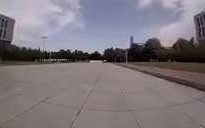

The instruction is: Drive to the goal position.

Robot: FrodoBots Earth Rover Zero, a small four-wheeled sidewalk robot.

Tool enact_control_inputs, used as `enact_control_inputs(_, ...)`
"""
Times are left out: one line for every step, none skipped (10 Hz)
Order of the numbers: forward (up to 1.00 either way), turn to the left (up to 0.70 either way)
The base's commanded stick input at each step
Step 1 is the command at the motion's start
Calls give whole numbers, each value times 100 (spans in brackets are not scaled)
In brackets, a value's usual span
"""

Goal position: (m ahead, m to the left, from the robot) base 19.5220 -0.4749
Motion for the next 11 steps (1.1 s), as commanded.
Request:
enact_control_inputs(100, 0)
enact_control_inputs(100, 0)
enact_control_inputs(100, 0)
enact_control_inputs(100, 0)
enact_control_inputs(100, 0)
enact_control_inputs(100, 0)
enact_control_inputs(100, 0)
enact_control_inputs(100, 0)
enact_control_inputs(100, 0)
enact_control_inputs(100, 0)
enact_control_inputs(100, 0)
